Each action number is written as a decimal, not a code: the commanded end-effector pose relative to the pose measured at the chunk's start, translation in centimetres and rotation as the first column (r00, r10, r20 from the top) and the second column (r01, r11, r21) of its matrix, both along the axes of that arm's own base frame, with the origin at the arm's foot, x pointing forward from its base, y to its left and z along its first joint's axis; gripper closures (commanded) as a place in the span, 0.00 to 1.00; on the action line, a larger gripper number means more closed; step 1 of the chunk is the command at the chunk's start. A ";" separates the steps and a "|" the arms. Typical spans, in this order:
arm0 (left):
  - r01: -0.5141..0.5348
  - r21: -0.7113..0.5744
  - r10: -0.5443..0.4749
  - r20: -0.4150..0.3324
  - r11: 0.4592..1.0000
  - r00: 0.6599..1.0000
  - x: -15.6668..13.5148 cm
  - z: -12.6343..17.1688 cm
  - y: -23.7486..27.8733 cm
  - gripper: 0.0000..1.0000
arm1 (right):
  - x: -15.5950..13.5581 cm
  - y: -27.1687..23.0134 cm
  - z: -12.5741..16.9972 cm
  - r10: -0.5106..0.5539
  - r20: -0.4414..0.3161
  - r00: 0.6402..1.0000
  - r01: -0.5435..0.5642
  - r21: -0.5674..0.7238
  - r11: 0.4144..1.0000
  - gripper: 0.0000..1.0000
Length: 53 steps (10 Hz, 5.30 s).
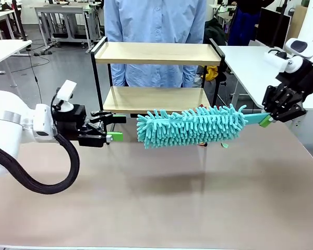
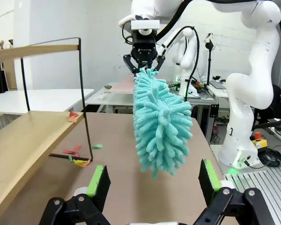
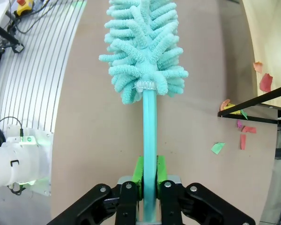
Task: Clean the shelf.
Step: Hand the Duster back to the human.
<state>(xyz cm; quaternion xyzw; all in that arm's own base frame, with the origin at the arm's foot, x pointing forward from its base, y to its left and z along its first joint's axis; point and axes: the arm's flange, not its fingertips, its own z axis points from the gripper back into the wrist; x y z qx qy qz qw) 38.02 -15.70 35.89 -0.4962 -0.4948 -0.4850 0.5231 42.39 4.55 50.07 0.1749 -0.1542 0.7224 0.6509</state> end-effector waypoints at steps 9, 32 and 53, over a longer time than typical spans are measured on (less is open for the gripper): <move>0.046 -0.078 -0.044 0.037 0.996 0.998 0.7 0.2 -8.9 0.00 | -0.1 -0.2 0.0 0.002 0.003 1.000 -0.002 0.016 1.000 0.87; 0.091 -0.038 -0.091 0.015 0.995 0.996 0.8 -0.9 -11.3 1.00 | -2.0 0.4 4.3 -0.022 0.118 0.993 0.003 0.155 0.988 0.00; -0.227 -0.192 0.248 0.094 0.955 0.964 -2.6 20.4 2.3 0.83 | -11.8 -11.6 13.6 -0.502 0.352 0.790 0.053 0.776 0.629 0.00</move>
